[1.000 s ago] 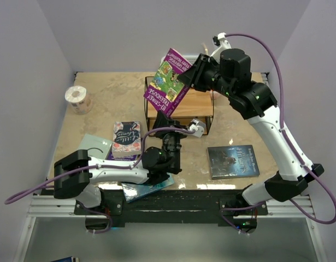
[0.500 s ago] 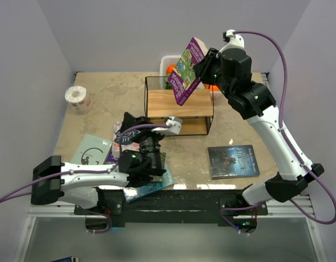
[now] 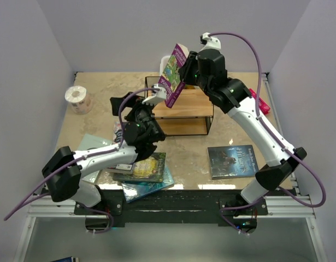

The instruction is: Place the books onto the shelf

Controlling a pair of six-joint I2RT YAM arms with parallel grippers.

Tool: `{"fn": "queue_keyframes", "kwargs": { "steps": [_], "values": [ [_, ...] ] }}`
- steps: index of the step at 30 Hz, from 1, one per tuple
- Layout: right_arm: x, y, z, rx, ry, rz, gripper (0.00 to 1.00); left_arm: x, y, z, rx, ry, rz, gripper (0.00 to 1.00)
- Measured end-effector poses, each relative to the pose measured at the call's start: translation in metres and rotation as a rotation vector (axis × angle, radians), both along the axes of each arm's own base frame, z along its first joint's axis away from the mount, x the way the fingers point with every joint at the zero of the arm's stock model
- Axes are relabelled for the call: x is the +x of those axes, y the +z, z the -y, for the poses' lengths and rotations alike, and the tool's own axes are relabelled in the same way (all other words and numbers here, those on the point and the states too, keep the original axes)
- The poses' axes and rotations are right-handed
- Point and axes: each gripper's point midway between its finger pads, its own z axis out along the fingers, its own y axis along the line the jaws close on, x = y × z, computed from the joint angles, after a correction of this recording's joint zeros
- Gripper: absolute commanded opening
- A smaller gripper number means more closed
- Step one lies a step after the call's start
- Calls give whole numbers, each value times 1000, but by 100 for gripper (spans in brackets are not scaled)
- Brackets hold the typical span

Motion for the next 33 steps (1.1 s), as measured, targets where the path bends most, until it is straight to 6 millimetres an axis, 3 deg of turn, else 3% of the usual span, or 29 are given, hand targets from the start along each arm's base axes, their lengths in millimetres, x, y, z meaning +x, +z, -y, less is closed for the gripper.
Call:
{"fn": "queue_keyframes", "kwargs": {
  "steps": [2,4,8,10,11,14,17,20,21,22,24,25,26,29,31,33],
  "values": [
    [3,-4,-4,-11,4,-7,0,11,9,-8,-22,57,8,100],
    [4,-4,-4,-16,4,-7,0,20,32,-16,-81,104,46,100],
    [2,2,-1,-16,3,7,0,43,106,-9,-289,147,205,100],
    [0,7,1,-16,4,17,0,49,126,-3,-404,132,291,100],
    [-2,10,3,-17,5,23,0,52,137,1,-437,114,323,100],
    [-9,19,8,-14,6,41,0,71,200,17,-535,-50,458,100],
    [-15,29,13,-11,8,59,0,74,244,11,-663,-166,566,100],
    [-19,35,17,-13,10,73,0,81,252,-1,-737,-223,595,91],
    [-20,35,18,-17,12,75,0,91,249,-3,-769,-262,592,86],
    [-21,35,19,-23,12,76,0,104,241,-5,-800,-296,573,75],
    [-22,32,21,-39,12,72,0,139,207,-18,-863,-354,488,65],
    [-22,31,21,-47,13,71,0,157,179,-31,-901,-350,434,56],
    [-22,28,22,-60,12,69,0,173,143,-46,-945,-337,358,54],
    [-19,21,21,-95,3,60,0,196,13,-74,-1106,-240,109,43],
    [-16,15,18,-129,-7,53,0,191,-52,-65,-1212,-211,-51,35],
    [-12,10,10,-172,-19,52,0,181,-89,-39,-1312,-242,-192,29]
  ]
}}
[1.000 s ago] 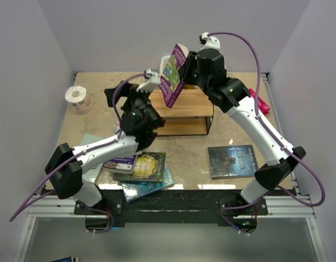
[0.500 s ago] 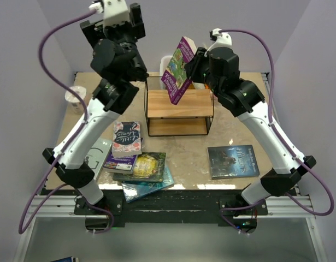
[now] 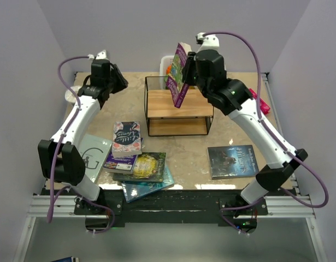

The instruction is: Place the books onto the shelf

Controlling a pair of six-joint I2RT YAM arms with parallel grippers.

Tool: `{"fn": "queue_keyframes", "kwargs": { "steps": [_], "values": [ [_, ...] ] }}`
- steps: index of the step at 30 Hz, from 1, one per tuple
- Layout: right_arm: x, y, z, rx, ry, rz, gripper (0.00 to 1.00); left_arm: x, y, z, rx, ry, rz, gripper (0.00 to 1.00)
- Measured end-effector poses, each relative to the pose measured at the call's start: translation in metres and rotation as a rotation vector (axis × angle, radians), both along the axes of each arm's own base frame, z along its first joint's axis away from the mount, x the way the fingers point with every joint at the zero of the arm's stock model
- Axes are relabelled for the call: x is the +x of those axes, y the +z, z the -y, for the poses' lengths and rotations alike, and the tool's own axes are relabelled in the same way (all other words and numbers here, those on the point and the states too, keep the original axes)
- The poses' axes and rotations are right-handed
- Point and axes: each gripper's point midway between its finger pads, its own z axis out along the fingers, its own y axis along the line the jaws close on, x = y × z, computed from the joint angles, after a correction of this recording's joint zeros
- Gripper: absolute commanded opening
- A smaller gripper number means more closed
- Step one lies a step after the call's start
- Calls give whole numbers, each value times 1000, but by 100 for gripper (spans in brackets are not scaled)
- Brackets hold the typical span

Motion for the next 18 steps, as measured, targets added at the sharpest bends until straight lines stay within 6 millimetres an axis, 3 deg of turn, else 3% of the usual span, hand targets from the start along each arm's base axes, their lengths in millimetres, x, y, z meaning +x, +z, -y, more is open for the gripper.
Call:
{"fn": "queue_keyframes", "kwargs": {
  "steps": [5,7,13,18],
  "values": [
    [2,-21,-29,-129,-31,5,0,-10,-5,50,-163,-178,-9,29],
    [-2,-28,-38,-180,-44,12,0,-13,-9,56,-194,-201,-9,29],
    [-11,-40,-55,-245,-113,60,0,-35,-48,63,-246,-230,-89,29],
    [-9,-55,-64,-247,-167,105,0,-44,-63,68,-266,-263,-125,29]
  ]
}}
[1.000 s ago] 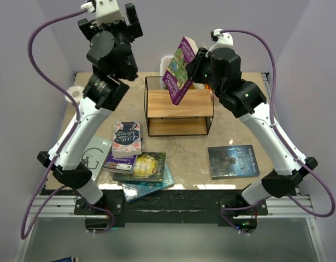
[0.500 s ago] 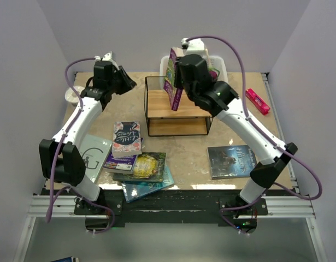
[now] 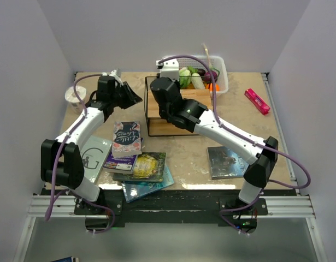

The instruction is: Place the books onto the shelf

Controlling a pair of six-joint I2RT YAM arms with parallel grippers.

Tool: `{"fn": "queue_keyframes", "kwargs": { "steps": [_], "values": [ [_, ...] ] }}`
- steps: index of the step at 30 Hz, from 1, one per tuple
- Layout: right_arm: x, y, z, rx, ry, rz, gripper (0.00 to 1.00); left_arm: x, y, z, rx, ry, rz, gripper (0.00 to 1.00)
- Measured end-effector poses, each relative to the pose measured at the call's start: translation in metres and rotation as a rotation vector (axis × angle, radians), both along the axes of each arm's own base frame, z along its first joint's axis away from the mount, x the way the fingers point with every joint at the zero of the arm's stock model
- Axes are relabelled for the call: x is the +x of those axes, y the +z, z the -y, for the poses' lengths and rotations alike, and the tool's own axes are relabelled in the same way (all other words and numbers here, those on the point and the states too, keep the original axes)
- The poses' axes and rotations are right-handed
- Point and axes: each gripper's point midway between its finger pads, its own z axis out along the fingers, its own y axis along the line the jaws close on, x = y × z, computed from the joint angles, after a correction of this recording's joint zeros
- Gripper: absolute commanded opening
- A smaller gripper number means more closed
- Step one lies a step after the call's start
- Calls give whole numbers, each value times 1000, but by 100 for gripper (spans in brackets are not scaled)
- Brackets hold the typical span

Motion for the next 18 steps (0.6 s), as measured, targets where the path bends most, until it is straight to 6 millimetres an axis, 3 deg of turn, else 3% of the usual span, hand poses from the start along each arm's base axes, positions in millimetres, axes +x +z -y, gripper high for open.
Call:
{"fn": "queue_keyframes", "kwargs": {
  "steps": [10,15,18],
  "values": [
    [4,-13,-49,16,-3,99,0,-19,-26,6,-29,-45,-48,30],
    [9,-28,-72,14,13,105,0,-20,-23,9,-47,-57,-38,30],
    [9,-28,-74,22,14,110,0,-19,-20,11,-60,-62,-31,30]
  ]
}}
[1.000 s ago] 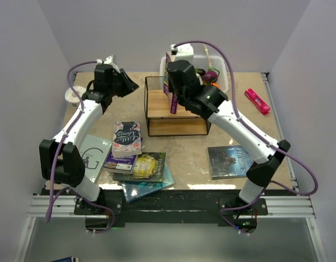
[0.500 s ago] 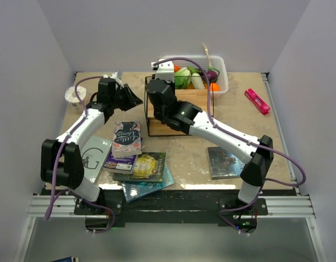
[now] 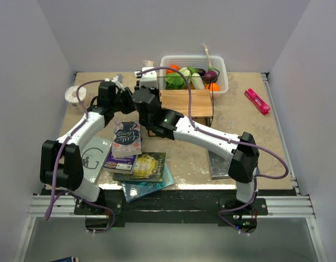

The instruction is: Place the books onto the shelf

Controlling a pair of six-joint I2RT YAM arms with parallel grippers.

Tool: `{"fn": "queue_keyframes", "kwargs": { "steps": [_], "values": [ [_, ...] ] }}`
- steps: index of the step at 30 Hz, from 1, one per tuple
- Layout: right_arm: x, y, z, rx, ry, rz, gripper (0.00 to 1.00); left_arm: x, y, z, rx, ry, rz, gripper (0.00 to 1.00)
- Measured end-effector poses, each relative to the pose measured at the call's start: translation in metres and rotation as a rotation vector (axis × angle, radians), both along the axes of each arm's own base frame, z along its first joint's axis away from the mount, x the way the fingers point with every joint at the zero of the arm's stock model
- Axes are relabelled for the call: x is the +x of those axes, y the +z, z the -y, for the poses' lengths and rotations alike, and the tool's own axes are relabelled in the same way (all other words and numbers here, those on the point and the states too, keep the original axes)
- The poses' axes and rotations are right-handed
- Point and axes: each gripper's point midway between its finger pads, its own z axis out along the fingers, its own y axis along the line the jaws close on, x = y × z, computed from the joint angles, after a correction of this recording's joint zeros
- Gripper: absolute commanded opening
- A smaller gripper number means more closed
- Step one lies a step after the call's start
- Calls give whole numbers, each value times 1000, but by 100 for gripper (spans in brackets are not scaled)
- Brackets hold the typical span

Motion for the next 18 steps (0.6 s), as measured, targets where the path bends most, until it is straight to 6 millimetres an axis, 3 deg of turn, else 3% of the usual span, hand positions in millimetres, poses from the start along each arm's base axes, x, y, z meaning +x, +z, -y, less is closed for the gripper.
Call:
{"fn": "queue_keyframes", "kwargs": {
  "steps": [5,7,10,13,18],
  "values": [
    [0,0,0,15,-9,2,1,-1,1,3,-19,-9,2,30],
    [0,0,-2,28,-6,0,20,-1,0,4,-25,-9,3,30],
    [0,0,-6,42,5,-9,40,-3,-3,4,-26,-11,-5,30],
    [0,1,-11,66,26,-18,51,-4,-5,4,-26,-12,-8,31],
    [-5,7,-18,87,61,-31,61,-4,-5,4,-28,-15,-8,31]
  ]
}}
